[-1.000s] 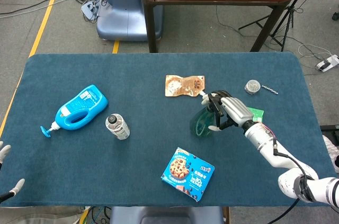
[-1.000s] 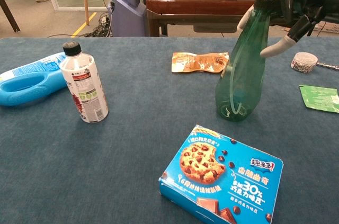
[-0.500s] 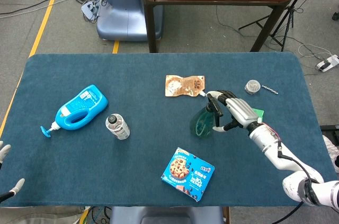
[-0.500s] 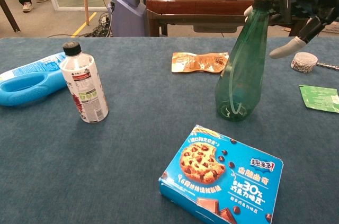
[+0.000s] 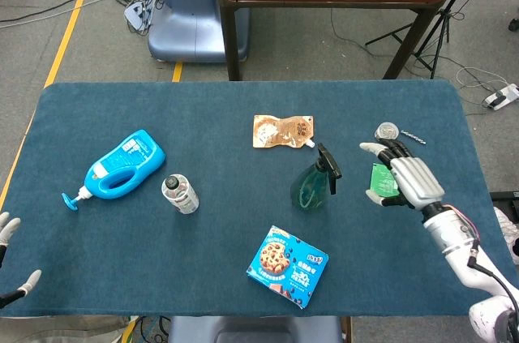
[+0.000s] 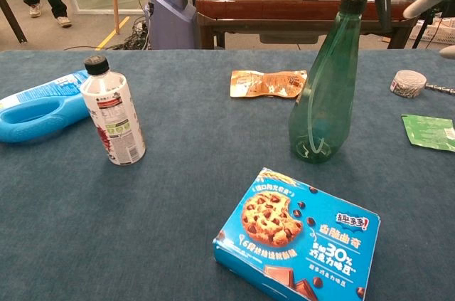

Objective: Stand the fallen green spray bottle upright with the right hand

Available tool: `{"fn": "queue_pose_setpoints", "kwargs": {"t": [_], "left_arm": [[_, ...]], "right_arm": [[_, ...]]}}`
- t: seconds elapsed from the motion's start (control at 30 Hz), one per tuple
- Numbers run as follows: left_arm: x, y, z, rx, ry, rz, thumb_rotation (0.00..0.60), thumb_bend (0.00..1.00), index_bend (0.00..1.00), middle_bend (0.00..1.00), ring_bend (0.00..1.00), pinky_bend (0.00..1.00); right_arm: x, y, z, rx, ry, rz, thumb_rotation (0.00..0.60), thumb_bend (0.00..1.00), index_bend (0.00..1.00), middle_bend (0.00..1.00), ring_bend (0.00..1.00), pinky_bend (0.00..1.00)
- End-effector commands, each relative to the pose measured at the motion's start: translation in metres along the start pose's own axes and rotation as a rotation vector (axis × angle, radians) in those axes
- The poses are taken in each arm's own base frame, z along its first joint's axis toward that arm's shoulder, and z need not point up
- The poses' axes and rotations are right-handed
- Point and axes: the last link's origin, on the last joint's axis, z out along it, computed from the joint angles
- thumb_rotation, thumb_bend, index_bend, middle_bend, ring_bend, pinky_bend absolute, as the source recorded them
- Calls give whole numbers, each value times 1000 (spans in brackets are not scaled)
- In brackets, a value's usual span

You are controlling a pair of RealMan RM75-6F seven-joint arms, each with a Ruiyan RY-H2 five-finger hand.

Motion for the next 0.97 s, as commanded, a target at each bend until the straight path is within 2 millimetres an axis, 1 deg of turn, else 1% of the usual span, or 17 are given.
{"fn": "queue_pose_setpoints", "kwargs": {"t": [0.03, 0.27, 0.37, 0.47, 0.7, 0.8, 0.97], "left_arm": [[0, 1, 1, -5, 1, 0, 600, 255, 69, 0, 56, 20], [1, 7, 7, -26, 2, 0, 600, 255, 69, 0, 56, 20], [1, 9, 9, -34, 3, 0, 600, 255, 69, 0, 56, 20], [2, 11, 10, -39, 4, -1, 600, 255, 69, 0, 56, 20], [2, 14, 10, -45, 7, -4, 600, 255, 69, 0, 56, 20], [2, 15, 11, -50, 7, -5, 600, 255, 69, 0, 56, 20], [2, 16, 12, -54, 6, -4, 600, 255, 69, 0, 56, 20]], "right_arm": [[4, 17, -38, -90, 89, -98, 600, 284, 195, 200, 33, 0], [6, 29, -94, -185, 190, -152, 600, 285, 236, 223, 52, 0], [5, 31, -114, -205, 212, -150, 600, 285, 250, 232, 55, 0], [4, 31, -129, -215, 226, -150, 600, 285, 257, 240, 62, 0], [-1, 25, -156, -219, 250, -125, 600, 285, 264, 241, 62, 0], [-3, 23, -162, -222, 249, -136, 600, 285, 264, 241, 62, 0], [-6, 20, -165, -215, 252, -143, 600, 285, 264, 241, 62, 0]]}}
